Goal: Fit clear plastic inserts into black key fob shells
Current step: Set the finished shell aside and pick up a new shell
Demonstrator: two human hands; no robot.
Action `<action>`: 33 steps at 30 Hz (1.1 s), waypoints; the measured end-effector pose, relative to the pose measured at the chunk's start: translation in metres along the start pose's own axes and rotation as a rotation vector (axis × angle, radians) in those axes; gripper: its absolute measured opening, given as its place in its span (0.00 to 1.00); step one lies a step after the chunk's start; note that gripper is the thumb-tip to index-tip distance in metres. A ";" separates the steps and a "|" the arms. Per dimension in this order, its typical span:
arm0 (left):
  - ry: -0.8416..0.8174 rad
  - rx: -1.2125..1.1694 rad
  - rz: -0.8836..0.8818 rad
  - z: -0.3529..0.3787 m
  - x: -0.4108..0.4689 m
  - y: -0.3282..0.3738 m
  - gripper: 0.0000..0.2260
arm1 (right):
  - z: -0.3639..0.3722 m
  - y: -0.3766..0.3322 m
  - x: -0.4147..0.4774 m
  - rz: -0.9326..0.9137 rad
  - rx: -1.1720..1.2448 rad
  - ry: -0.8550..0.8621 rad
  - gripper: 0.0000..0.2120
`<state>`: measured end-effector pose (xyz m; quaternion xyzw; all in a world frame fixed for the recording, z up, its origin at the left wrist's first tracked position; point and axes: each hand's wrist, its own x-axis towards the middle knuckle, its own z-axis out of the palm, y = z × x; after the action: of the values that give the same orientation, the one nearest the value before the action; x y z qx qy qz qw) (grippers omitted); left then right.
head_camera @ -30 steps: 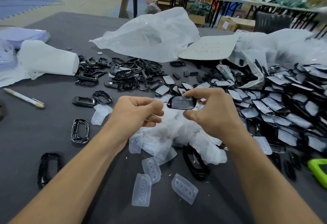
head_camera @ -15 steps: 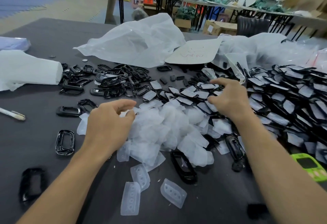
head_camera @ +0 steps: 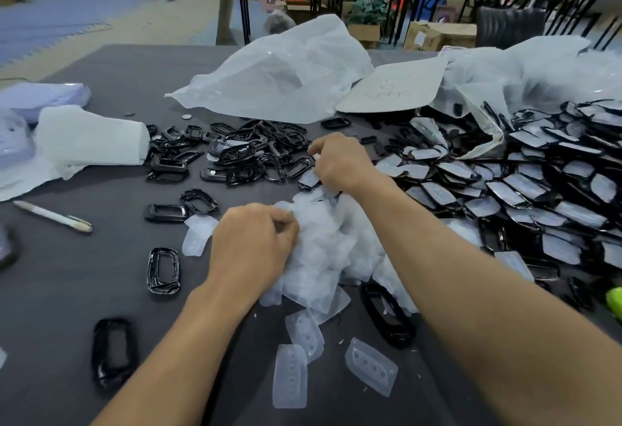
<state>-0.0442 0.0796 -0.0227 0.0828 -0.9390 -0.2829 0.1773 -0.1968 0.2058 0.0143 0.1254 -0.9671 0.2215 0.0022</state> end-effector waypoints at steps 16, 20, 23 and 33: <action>0.284 -1.146 -0.615 -0.013 0.022 -0.011 0.05 | -0.001 0.025 0.059 0.237 -0.061 0.079 0.09; 0.151 -1.054 -0.529 -0.012 0.020 -0.013 0.10 | -0.004 0.034 0.056 0.281 0.119 0.066 0.11; 0.065 -0.735 -0.377 -0.013 0.019 -0.011 0.06 | -0.008 0.033 0.045 0.244 0.231 0.145 0.12; 0.055 -0.189 -0.106 -0.014 0.027 -0.014 0.21 | 0.005 -0.012 -0.058 0.101 0.942 0.161 0.14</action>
<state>-0.0632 0.0536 -0.0120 0.1230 -0.8971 -0.3770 0.1947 -0.1374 0.2071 0.0116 0.0481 -0.7630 0.6446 0.0094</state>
